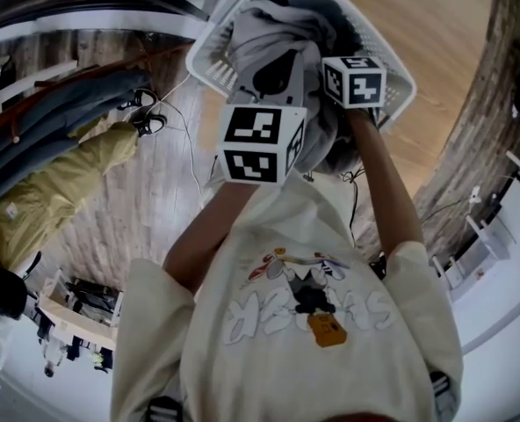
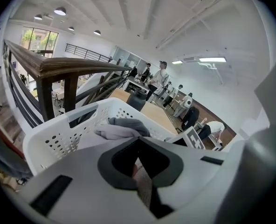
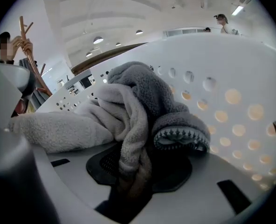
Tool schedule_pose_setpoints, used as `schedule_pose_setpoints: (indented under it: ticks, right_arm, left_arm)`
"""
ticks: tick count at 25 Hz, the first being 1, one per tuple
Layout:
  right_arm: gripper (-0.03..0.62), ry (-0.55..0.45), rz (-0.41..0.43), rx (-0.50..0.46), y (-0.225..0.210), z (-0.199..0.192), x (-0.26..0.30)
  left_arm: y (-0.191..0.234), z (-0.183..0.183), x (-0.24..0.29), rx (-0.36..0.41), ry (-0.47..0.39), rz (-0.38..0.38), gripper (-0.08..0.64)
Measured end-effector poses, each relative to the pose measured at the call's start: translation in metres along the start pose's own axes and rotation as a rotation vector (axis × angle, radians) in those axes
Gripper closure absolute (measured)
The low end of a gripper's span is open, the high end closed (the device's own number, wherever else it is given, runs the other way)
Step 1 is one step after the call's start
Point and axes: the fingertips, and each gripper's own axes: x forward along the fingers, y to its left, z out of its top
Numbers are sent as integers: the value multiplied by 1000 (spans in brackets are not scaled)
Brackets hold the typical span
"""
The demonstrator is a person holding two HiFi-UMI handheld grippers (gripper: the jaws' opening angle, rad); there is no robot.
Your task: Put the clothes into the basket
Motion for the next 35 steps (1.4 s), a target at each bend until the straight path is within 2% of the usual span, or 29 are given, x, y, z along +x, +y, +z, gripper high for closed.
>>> schedule_pose_setpoints:
  ticks: [4, 10, 15, 20, 29, 35]
  right_arm:
    - [443, -15, 42, 39, 6, 4, -14]
    - [376, -118, -12, 115, 13, 22, -83]
    - [362, -209, 15, 80, 33, 24, -145]
    - [362, -249, 11, 33, 36, 2, -194]
    - [364, -318, -17, 36, 32, -36, -239]
    - [364, -329, -31, 54, 24, -67, -261]
  left_arm:
    - [-5, -2, -12, 27, 4, 13, 558]
    - [-14, -5, -35, 41, -13, 18, 558]
    - [-33, -14, -52, 56, -24, -9, 558]
    - [-67, -26, -68, 91, -39, -18, 558]
    - [-98, -50, -102, 107, -83, 9, 558]
    - [-120, -73, -119, 110, -89, 30, 558]
